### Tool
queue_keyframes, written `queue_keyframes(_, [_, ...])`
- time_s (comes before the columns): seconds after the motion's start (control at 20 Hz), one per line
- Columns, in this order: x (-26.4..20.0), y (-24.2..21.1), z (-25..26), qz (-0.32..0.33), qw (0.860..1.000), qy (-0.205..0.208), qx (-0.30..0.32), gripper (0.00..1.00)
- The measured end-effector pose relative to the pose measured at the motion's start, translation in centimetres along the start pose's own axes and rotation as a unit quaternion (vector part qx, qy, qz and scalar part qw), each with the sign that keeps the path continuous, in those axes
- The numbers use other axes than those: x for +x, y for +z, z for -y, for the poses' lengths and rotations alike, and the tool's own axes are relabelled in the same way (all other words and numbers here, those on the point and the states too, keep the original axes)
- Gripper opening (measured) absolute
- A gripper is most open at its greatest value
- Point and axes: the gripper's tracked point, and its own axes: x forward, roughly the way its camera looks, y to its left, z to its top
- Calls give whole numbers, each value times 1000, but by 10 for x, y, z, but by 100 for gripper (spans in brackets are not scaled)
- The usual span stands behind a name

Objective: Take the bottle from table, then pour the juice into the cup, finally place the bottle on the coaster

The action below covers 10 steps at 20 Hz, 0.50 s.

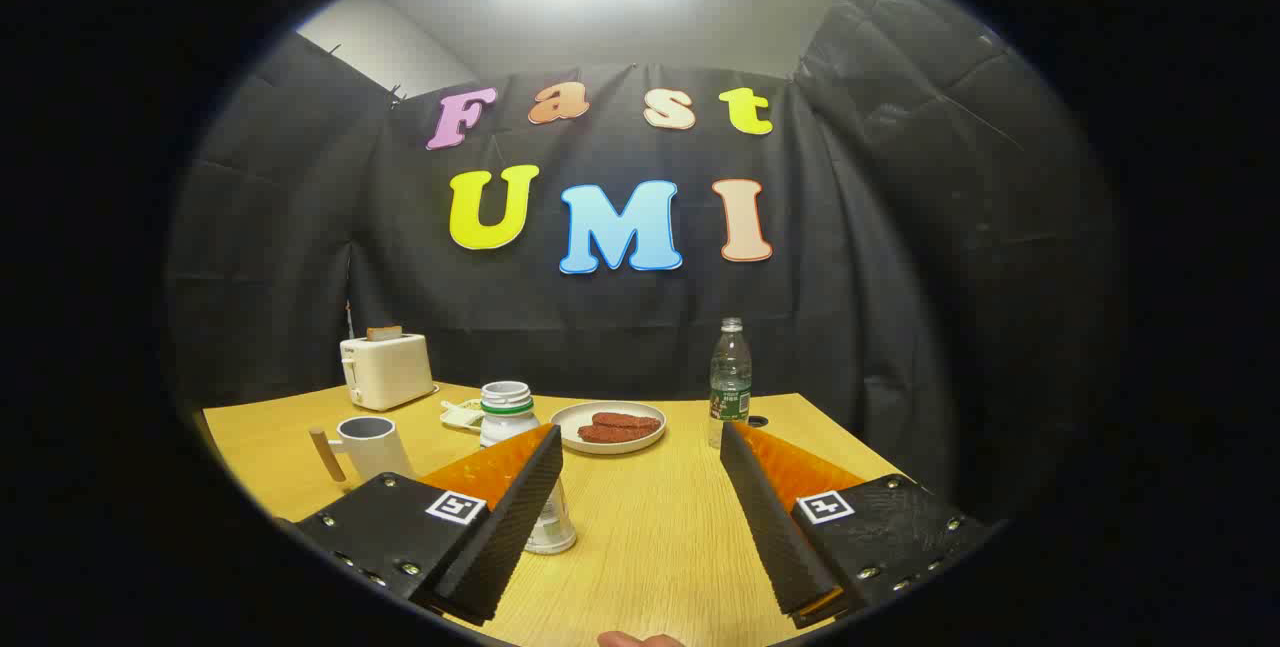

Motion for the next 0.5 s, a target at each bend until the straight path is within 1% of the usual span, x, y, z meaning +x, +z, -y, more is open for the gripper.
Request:
queue_keyframes(0.35, [-1,-3,-16,2,1000,17,2,97])
queue_keyframes(0.5, [-1,-7,-18,-2,1000,16,8,97])
